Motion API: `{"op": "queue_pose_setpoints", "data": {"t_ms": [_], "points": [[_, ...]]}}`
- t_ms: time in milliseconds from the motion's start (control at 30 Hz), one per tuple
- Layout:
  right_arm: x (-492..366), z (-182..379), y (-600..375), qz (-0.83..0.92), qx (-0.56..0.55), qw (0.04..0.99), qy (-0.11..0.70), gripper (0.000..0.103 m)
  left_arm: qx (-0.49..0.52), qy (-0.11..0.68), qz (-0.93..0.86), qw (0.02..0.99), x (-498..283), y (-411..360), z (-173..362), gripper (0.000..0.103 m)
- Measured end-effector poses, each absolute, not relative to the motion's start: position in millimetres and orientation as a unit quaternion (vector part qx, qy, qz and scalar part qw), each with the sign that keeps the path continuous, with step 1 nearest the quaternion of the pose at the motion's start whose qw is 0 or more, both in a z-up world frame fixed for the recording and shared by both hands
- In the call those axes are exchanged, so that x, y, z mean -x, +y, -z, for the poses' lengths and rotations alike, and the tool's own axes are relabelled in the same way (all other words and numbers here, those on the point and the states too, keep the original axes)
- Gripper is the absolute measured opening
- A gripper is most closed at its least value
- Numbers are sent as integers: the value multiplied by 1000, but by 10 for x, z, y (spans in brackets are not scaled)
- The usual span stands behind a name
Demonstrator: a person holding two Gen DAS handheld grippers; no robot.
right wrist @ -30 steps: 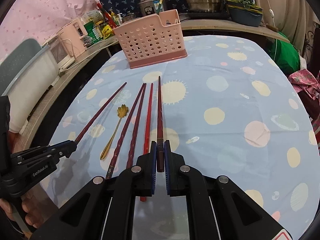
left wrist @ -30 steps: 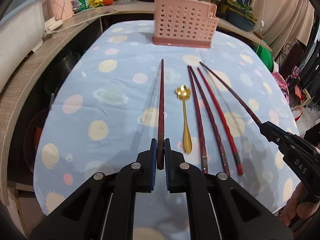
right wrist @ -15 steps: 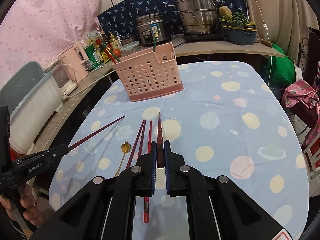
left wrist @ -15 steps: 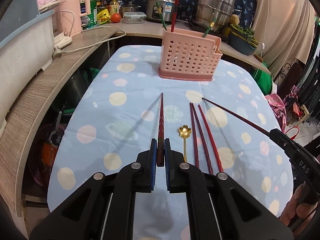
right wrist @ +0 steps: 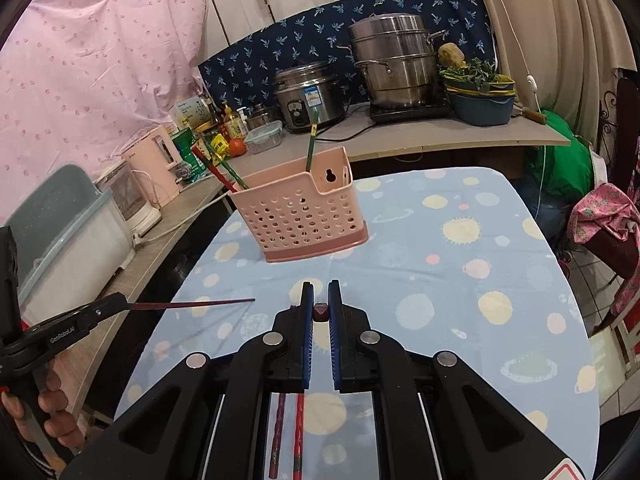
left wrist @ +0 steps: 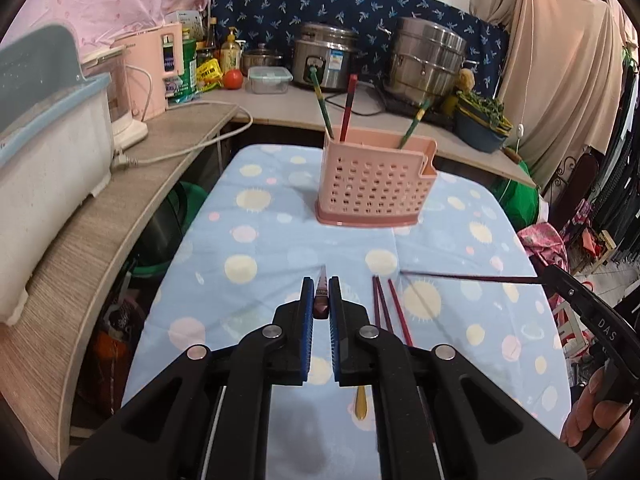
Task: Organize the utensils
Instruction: 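Lift both dark-red chopsticks and carry them in both tools to the pink basket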
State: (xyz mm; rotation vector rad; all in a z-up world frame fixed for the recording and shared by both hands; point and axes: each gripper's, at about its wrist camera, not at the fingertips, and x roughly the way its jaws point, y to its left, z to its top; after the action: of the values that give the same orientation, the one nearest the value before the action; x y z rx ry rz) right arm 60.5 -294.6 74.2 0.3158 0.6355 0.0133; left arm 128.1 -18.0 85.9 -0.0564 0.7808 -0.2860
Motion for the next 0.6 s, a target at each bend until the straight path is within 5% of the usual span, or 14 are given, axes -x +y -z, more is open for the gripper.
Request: {"op": "queue_pose_setpoints", "data": {"t_ms": [600], "points": [[-1109, -1453, -3153, -12, -167, 955, 244, 7, 49, 317, 173, 931, -1733, -357, -1653, 7]]}}
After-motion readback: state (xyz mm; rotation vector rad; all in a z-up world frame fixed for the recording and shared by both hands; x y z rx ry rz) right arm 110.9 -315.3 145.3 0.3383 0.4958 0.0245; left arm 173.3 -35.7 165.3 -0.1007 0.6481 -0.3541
